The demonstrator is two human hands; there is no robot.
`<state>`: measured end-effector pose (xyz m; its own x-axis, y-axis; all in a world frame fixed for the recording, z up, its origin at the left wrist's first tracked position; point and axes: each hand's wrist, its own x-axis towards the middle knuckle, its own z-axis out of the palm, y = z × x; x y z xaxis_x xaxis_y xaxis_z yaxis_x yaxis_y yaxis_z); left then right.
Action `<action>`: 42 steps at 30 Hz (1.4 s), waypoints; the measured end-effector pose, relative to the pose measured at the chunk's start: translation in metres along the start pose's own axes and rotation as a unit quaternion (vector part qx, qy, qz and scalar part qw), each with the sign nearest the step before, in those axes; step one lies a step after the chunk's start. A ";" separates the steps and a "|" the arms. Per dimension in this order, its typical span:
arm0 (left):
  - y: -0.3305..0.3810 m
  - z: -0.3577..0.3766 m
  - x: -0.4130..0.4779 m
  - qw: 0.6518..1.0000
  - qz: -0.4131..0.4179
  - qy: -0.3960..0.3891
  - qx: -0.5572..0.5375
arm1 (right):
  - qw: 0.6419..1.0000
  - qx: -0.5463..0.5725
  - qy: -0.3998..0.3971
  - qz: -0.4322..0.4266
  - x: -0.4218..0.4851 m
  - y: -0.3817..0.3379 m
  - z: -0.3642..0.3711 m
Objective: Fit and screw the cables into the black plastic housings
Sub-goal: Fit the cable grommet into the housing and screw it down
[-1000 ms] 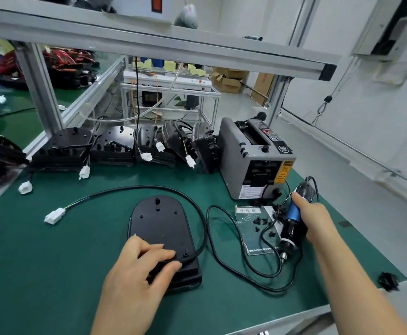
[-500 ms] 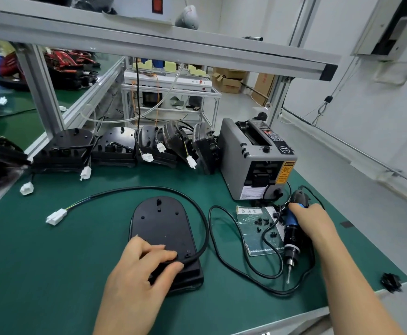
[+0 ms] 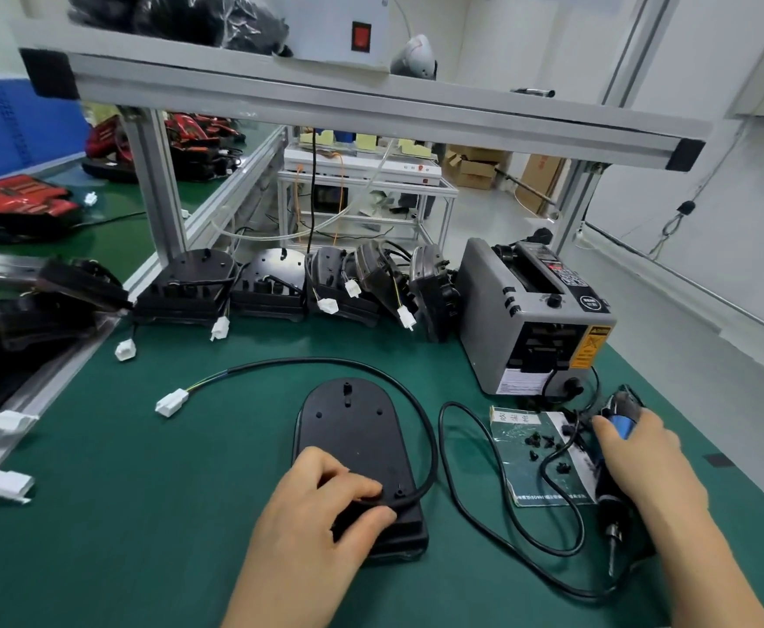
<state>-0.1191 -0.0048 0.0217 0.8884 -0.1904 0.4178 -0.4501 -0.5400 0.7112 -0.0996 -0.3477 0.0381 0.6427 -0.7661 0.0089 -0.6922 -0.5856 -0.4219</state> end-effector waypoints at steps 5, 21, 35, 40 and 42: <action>-0.003 -0.006 0.005 0.999 0.040 0.004 0.006 | 1.000 0.005 -0.005 -0.011 -0.007 -0.003 -0.001; -0.002 -0.005 0.004 1.000 0.025 0.000 0.000 | 0.909 0.410 -0.073 -0.013 0.012 -0.072 -0.020; -0.002 -0.004 0.004 1.000 0.024 0.000 -0.006 | 0.861 0.496 -0.076 0.076 0.028 -0.085 -0.005; -0.003 -0.004 0.004 1.000 0.030 0.003 -0.002 | 0.849 0.523 -0.025 0.071 0.027 -0.089 0.003; -0.003 -0.004 0.004 1.000 0.027 0.002 -0.004 | 0.842 0.534 -0.014 0.076 0.027 -0.091 0.004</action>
<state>-0.1143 -0.0012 0.0238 0.8621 -0.2154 0.4586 -0.4986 -0.5218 0.6922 -0.0180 -0.3141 0.0733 0.5909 -0.7956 -0.1334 -0.0855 0.1027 -0.9910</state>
